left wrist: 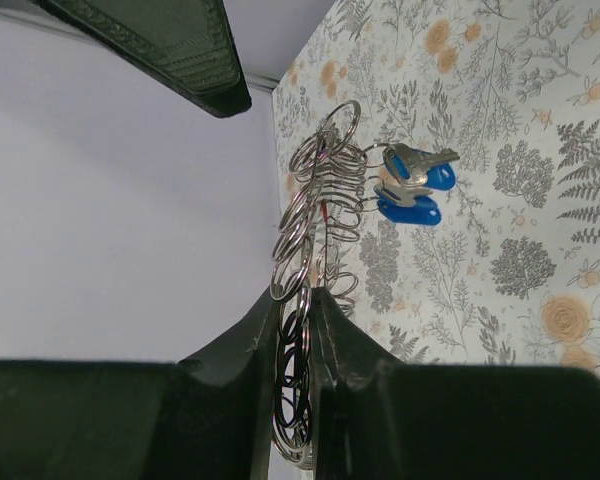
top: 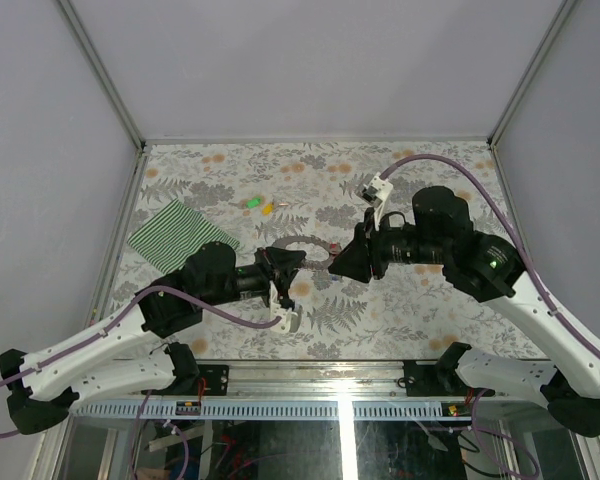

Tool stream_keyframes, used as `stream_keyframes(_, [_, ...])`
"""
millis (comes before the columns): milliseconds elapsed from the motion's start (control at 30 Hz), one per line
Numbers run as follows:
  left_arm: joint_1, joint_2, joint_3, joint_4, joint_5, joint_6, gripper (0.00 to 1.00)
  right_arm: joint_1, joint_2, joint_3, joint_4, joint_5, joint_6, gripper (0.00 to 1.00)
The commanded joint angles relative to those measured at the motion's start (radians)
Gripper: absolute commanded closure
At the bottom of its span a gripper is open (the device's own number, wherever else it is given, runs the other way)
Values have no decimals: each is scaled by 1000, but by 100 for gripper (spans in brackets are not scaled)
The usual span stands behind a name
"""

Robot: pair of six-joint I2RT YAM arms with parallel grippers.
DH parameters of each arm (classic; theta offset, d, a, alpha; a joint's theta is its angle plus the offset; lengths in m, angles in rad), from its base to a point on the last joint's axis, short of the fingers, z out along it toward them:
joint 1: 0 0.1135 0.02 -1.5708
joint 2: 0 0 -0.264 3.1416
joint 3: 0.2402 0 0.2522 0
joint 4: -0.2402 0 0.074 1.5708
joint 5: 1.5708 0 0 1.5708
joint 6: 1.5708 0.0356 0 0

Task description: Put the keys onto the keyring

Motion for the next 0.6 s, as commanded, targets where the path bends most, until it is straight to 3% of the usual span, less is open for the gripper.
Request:
stream_keyframes(0, [1,-12,-8,86,10,113,100,3,8,-24,111,-98,35,61])
stream_keyframes(100, [1,-6,-7,86,18,115,100,4,3,-42,177,-87,58,61])
stream_keyframes(300, [1,-5,-2,85,39,114,100,4,41,-16,118,-10,21,56])
stream_keyframes(567, [1,0,15,92,47,48,100,4,77,-25,134,-80,28,49])
